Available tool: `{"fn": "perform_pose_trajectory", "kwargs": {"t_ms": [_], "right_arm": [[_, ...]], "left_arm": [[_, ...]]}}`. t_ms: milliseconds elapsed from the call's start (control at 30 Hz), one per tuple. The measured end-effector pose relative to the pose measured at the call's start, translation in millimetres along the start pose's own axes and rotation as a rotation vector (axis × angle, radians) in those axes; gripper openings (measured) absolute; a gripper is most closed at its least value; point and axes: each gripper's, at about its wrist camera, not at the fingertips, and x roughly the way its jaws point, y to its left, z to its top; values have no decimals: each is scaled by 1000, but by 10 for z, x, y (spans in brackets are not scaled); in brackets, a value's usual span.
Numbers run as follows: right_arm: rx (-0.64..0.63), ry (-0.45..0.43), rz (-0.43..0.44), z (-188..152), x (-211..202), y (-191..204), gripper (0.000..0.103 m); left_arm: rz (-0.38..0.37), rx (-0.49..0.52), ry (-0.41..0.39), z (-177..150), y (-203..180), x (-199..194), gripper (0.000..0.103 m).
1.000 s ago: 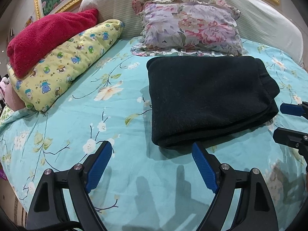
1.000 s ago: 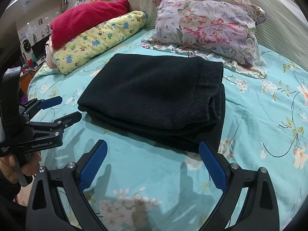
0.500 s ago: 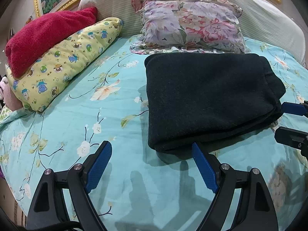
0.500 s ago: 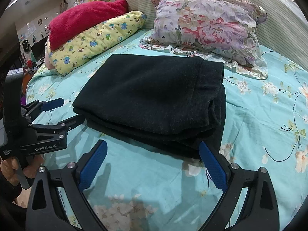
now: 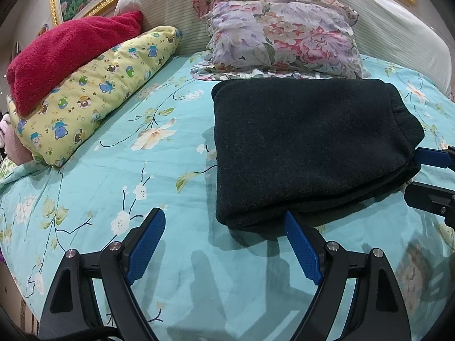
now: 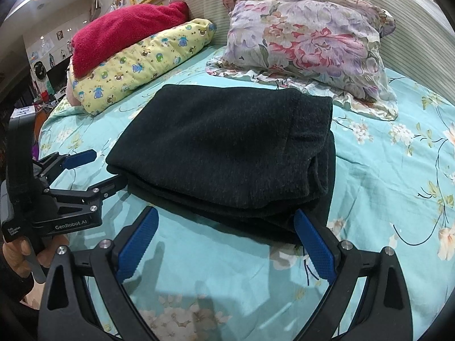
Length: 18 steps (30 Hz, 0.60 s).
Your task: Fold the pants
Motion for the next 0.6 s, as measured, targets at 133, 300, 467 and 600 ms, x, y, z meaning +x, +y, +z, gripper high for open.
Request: {"fn": "perform_pose_trajectory", "kwargs": {"t_ms": [133,300,467,600], "right_arm": [[1,-2,1,5,2,2,96],[-1,0,0,15,10,3,96],[-1,-1,1,22,16,5,96],[-3,-2,0,22,14,-1,96]], "left_arm": [[-1,1,1,9,-1,11,86],[-1,2,1,10,-6,11,86],[0,2,1,28,-10,29,86],[0,4,0,34,-9,32,86]]}}
